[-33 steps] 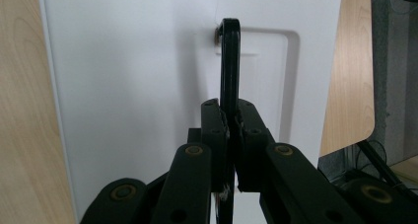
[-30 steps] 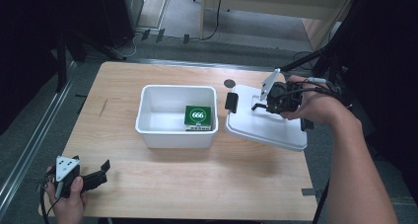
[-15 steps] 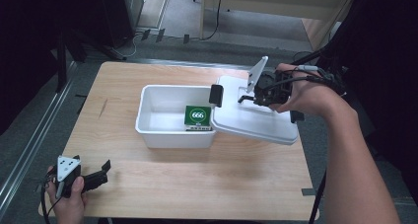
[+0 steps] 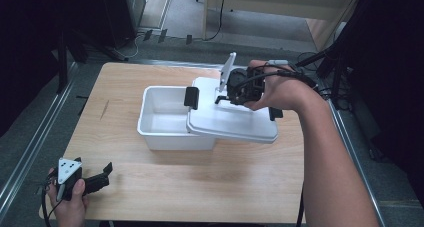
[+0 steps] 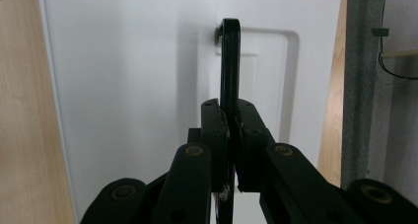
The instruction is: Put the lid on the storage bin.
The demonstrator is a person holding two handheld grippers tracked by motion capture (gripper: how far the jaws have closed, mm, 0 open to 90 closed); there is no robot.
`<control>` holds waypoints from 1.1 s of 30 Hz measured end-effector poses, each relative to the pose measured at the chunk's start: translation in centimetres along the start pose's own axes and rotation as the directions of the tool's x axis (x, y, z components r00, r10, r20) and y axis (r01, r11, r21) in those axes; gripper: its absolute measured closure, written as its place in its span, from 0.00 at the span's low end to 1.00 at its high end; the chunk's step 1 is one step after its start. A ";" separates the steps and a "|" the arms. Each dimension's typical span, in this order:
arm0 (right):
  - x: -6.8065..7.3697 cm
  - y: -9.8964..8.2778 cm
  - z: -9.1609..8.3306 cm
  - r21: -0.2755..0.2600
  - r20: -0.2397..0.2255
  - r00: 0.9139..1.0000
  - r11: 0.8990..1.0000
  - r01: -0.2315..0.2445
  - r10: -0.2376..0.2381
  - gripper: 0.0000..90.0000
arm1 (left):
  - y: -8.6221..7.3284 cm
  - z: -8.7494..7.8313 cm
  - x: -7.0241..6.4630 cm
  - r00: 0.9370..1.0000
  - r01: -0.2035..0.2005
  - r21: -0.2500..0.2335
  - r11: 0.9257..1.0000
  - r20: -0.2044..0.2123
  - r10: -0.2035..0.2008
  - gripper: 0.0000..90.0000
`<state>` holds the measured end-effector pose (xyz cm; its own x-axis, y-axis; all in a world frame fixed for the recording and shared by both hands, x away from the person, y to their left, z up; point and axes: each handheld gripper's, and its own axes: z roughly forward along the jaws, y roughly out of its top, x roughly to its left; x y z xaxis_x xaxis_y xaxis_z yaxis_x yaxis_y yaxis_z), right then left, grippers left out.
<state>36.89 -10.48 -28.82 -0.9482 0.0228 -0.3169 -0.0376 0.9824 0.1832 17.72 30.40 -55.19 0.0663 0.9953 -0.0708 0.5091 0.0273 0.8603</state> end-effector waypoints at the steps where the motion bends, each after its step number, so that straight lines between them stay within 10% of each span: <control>1: 0.0 0.4 0.1 0.001 -0.002 1.000 1.000 0.003 -0.003 0.95 | 0.0 0.0 0.0 1.000 0.000 0.000 1.000 0.001 0.000 0.00; 33: -0.7 9.7 5.1 -0.011 -0.048 0.997 0.998 0.066 -0.066 0.95 | 0.0 -0.1 0.2 1.000 0.014 -0.002 1.000 0.023 -0.014 0.00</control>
<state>38.81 -0.07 -31.53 -0.9575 -0.0511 -0.2838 -0.1033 0.9796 0.1724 17.67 30.60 -55.15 0.0792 0.9923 -0.0950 0.5081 0.0418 0.8603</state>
